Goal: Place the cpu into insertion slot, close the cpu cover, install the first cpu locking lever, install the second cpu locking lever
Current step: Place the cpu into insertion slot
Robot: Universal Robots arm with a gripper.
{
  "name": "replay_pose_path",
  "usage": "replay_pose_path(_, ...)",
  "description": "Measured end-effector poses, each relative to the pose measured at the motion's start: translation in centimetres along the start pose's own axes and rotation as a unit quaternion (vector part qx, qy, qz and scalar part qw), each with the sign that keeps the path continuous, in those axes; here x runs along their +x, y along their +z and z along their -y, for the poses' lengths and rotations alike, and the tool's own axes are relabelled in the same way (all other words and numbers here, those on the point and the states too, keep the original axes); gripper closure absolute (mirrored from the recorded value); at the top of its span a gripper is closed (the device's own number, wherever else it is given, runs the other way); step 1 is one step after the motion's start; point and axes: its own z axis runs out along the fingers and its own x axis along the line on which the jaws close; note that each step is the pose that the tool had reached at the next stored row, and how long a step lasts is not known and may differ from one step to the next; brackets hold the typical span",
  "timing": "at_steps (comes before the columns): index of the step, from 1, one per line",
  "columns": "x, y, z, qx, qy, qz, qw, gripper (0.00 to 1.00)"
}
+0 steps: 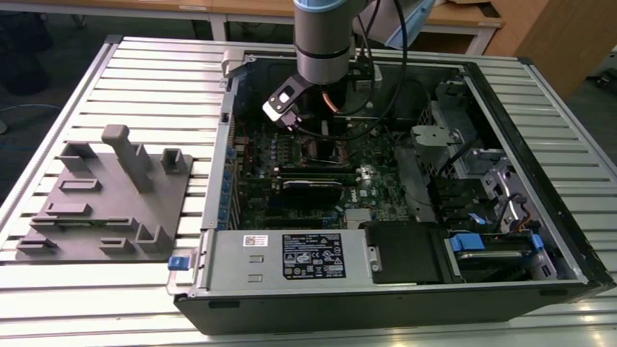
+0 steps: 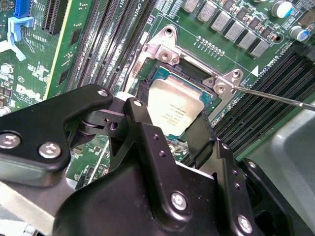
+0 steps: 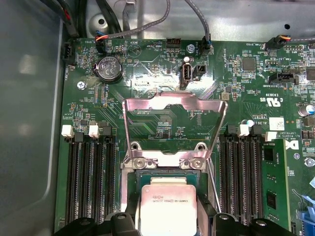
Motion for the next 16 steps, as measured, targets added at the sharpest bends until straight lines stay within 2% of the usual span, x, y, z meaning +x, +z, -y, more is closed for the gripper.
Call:
replay_pose_path(5,0.03,0.07,-0.01,-0.0005,0.0,-0.0009,1.0,0.45)
replay_pose_path(6,0.02,0.06,-0.01,-0.0004,0.0,-0.0006,1.0,0.39)
replay_pose_path(10,0.0,0.01,0.0,0.0,0.0,0.0,1.0,0.39)
replay_pose_path(16,-0.01,-0.75,-0.08,0.0,0.0,0.0,1.0,0.39)
